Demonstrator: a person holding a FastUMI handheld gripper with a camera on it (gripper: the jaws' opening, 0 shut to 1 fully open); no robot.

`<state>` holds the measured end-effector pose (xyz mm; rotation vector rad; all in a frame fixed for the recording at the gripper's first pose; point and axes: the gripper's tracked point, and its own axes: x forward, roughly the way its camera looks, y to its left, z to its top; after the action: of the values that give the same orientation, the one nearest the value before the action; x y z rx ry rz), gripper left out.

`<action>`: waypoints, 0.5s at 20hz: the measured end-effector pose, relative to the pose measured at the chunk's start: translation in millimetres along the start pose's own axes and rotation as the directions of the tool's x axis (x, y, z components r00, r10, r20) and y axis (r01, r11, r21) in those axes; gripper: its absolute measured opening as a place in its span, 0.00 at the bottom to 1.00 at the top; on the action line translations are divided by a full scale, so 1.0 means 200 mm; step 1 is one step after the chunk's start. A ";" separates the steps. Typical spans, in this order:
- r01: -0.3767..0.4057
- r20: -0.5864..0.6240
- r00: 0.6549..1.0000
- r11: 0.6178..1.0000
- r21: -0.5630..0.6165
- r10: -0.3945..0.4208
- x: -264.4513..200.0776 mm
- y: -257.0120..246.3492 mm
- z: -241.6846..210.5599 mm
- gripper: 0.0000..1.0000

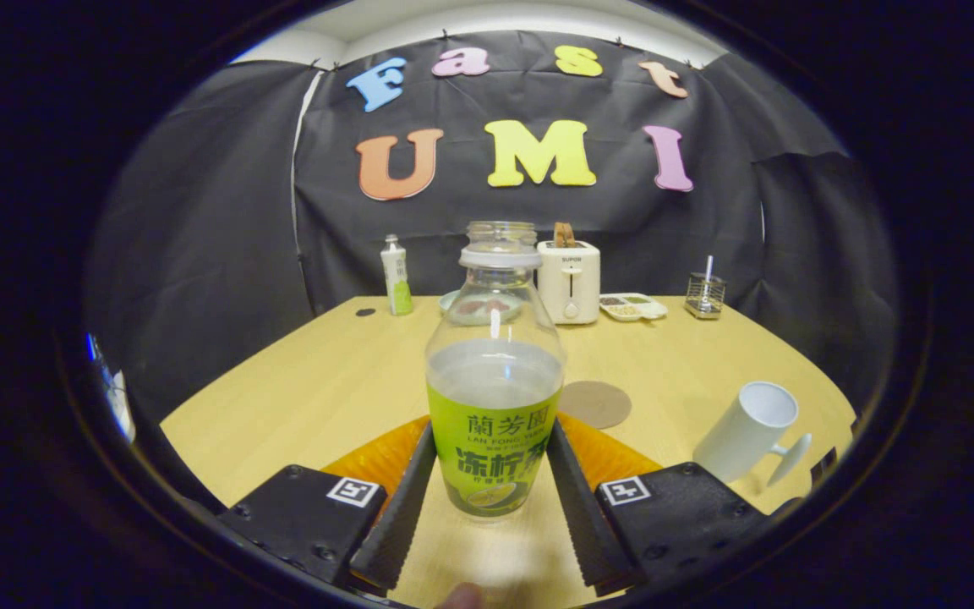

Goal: Take the bottle from table, then pour the juice into the cup, finally place the bottle on the coaster

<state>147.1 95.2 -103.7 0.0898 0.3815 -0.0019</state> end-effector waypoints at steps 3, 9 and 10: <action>-0.006 -0.025 1.000 0.998 0.068 0.008 -0.06 0.00 0.05 0.80; -0.135 0.021 0.990 0.900 0.414 0.138 -0.16 0.09 0.17 0.80; -0.160 0.046 0.987 0.870 0.466 0.157 -0.17 0.09 0.18 0.79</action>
<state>129.0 110.3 -56.5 0.6027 0.3600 0.0683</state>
